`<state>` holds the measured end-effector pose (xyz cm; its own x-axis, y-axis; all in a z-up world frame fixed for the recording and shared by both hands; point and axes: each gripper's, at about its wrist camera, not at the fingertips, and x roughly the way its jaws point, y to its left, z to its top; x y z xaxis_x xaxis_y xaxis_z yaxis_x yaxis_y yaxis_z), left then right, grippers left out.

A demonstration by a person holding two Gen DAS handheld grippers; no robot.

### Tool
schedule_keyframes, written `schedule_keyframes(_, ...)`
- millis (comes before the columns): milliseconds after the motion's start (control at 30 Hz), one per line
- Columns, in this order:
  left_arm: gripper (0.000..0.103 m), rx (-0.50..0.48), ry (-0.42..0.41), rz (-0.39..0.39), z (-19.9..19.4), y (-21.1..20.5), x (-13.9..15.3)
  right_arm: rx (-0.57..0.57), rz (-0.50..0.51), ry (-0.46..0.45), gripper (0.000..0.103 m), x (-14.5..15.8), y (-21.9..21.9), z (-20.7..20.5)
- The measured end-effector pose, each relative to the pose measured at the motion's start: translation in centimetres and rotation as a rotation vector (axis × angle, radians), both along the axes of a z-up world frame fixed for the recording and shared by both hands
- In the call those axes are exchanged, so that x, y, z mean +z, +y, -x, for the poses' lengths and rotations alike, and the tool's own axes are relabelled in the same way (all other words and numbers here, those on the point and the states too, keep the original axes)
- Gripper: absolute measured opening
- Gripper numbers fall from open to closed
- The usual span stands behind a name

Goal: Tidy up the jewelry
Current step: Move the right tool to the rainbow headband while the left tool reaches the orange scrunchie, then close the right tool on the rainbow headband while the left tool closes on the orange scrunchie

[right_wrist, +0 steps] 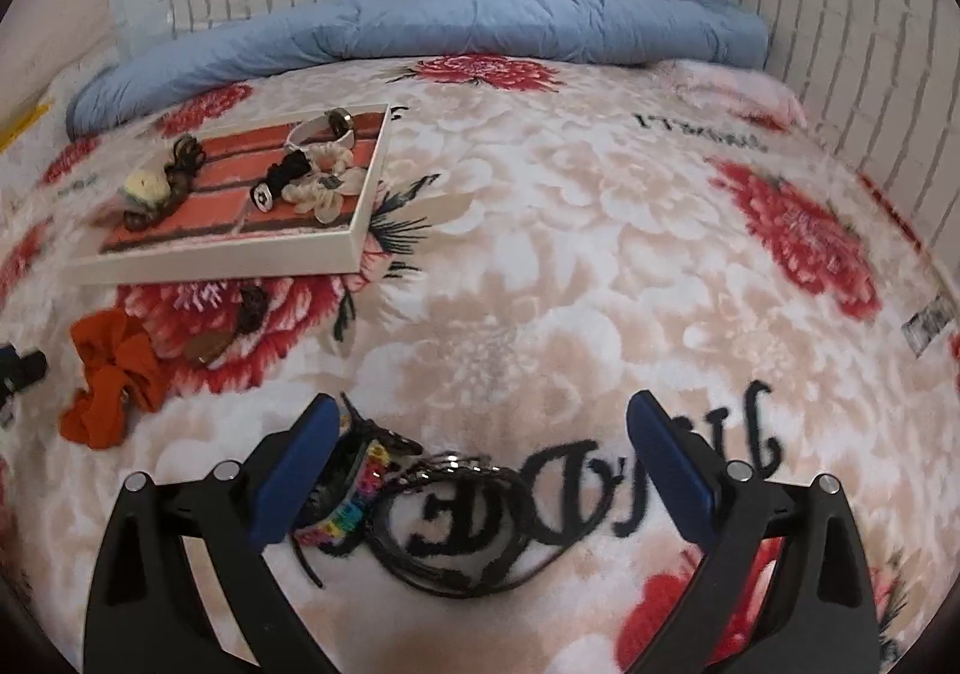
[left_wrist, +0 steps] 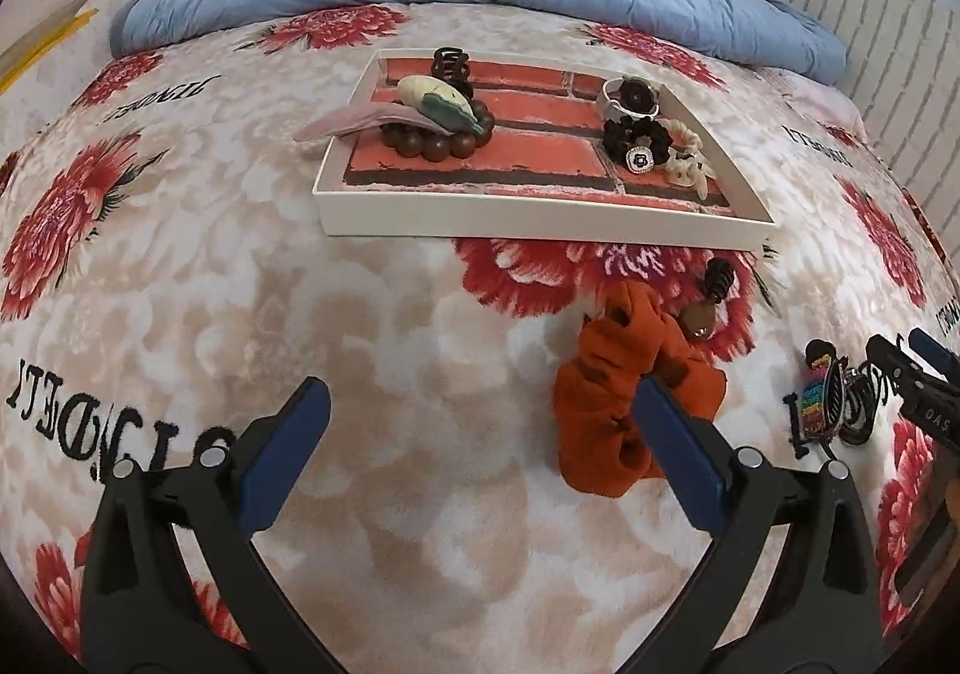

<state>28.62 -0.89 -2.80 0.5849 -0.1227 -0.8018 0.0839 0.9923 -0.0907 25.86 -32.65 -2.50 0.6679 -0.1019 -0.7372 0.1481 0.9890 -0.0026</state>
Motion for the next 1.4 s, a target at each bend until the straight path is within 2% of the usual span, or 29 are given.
schedule_keyframes(400,0.098,-0.01,0.004,-0.028,0.2,-1.2,-0.6,0.02,-0.024,0.016,0.094,0.0,0.1,-0.6)
schedule_keyframes(633,0.098,-0.025,-0.003,-0.053,-0.5,-2.2,-0.8,0.047,-0.015,0.002,0.094,-0.1,1.5,-2.0)
schedule_keyframes(833,0.098,-0.041,0.007,-0.06,-1.0,-2.3,-1.4,0.07,0.045,0.003,0.094,-0.5,2.8,-2.5)
schedule_keyframes(1000,0.098,-0.063,0.005,-0.065,-0.9,-2.8,-1.6,0.066,0.023,0.03,0.094,-0.4,2.4,-1.9)
schedule_keyframes(1067,0.097,-0.066,-0.005,-0.084,-0.9,-3.1,-1.6,0.064,0.013,0.05,0.092,-0.6,2.3,-1.7)
schedule_keyframes(1133,0.095,-0.069,-0.007,-0.09,-1.0,-3.3,-1.7,0.065,-0.001,0.066,0.08,-0.9,2.2,-1.6)
schedule_keyframes(1167,0.09,-0.072,-0.003,-0.085,-1.1,-3.3,-1.7,0.063,-0.013,0.078,0.078,-1.0,2.2,-1.5)
schedule_keyframes(1400,0.085,-0.092,0.038,-0.085,-1.8,-3.7,-3.2,0.071,-0.034,0.131,0.078,-2.1,2.9,-1.9)
